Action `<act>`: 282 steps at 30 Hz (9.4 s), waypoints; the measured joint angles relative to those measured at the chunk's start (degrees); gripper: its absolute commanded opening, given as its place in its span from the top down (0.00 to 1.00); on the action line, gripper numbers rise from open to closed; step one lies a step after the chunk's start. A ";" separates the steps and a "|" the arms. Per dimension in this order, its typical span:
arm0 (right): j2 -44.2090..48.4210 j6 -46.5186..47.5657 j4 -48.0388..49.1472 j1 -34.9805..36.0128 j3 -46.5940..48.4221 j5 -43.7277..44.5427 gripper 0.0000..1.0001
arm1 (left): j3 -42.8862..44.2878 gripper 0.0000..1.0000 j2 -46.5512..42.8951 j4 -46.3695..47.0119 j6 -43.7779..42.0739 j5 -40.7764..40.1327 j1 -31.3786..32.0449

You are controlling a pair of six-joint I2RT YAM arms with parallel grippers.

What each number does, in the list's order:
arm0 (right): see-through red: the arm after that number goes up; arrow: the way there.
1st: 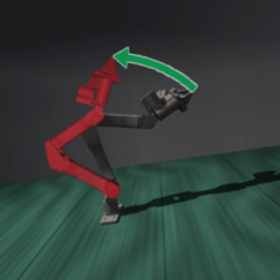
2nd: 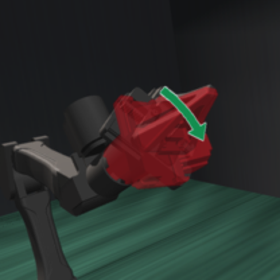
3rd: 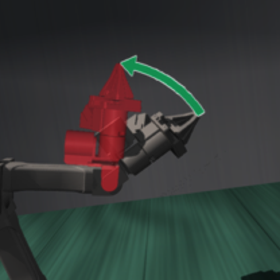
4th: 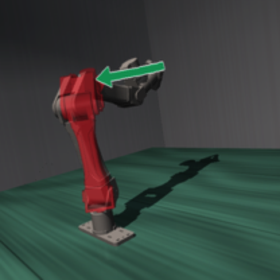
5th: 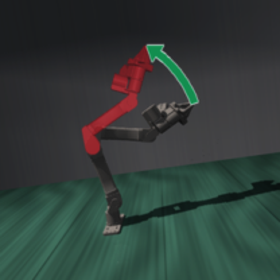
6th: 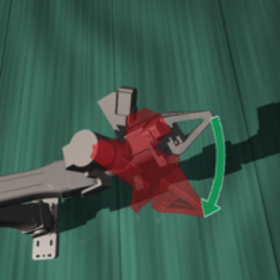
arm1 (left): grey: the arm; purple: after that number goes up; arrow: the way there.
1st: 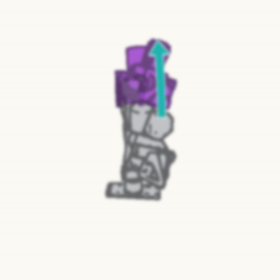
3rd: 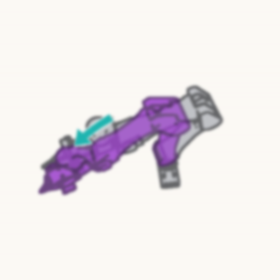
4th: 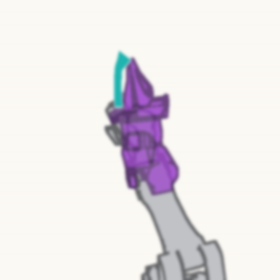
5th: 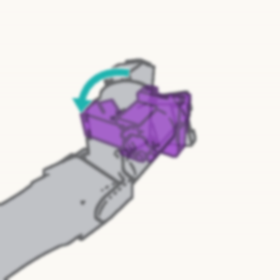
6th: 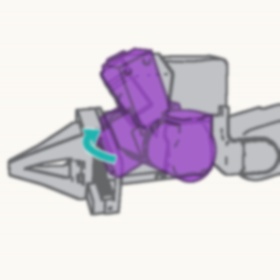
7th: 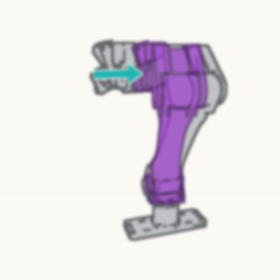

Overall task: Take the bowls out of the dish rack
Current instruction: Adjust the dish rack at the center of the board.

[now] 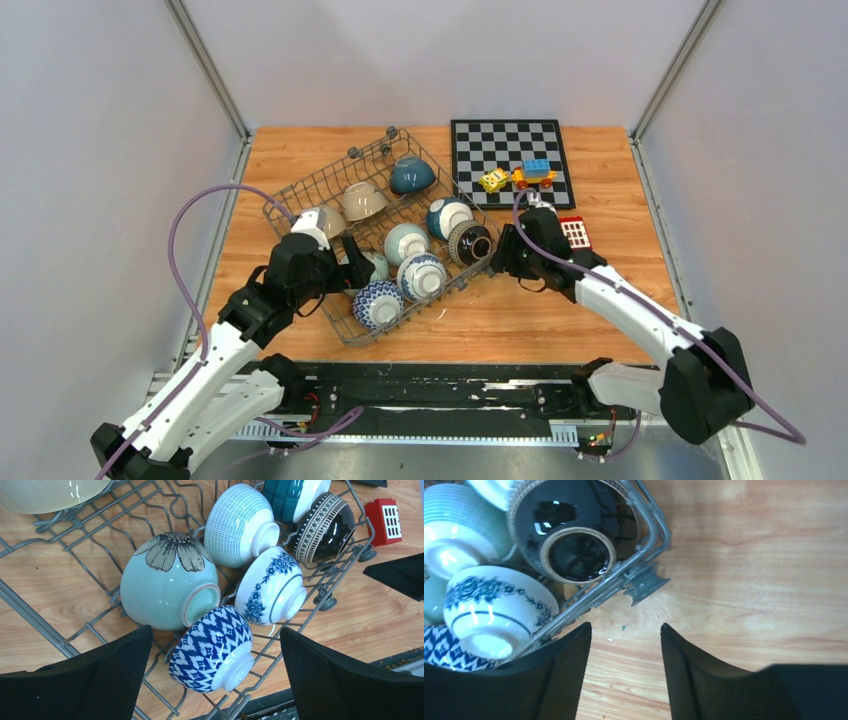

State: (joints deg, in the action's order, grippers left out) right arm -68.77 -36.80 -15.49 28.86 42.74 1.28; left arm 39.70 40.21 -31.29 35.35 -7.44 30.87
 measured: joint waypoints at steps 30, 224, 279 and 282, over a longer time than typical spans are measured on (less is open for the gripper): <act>-9.79 -9.55 0.26 7.48 7.15 0.35 0.71 | -0.52 0.00 -2.23 0.48 -0.68 1.07 0.00; -17.62 -44.17 -3.82 34.64 12.83 14.93 1.00 | -3.10 0.02 -20.94 -25.75 15.91 -6.49 0.00; -2.10 2.82 -21.00 15.21 7.34 14.49 1.00 | -3.34 0.03 5.18 7.06 4.83 17.35 0.50; -4.04 5.77 -21.73 14.69 9.07 15.45 1.00 | -2.40 0.03 5.18 7.78 3.85 16.81 0.50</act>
State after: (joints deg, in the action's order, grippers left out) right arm -72.82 -31.03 -37.21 43.55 51.81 16.73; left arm 37.30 45.39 -23.51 39.20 9.37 31.38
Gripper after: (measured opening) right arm 0.168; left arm 0.970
